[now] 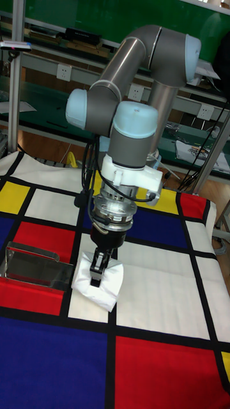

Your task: Put the toilet paper on its holder

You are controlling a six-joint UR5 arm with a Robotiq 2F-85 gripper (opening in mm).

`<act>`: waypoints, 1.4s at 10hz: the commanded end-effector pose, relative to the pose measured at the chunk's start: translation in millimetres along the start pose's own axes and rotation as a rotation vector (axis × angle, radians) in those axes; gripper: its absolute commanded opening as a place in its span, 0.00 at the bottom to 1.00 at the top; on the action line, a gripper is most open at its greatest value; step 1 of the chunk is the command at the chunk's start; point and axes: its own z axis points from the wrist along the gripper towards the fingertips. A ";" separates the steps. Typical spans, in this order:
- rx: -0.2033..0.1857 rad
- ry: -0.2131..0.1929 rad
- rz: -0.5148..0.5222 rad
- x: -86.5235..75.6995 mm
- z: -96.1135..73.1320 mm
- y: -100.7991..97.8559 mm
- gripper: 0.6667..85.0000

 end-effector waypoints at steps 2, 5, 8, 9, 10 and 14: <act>0.013 -0.008 -0.020 18.5 -1.3 -6.7 0.01; 0.018 -0.021 -0.003 15.4 -1.4 -8.0 0.01; 0.034 -0.033 0.025 12.3 -1.6 -12.2 0.01; 0.038 -0.035 0.022 11.7 -1.6 -13.3 0.01; 0.044 -0.036 0.015 12.4 -2.0 -15.0 0.01; 0.049 -0.037 0.001 40.0 9.5 -14.7 0.01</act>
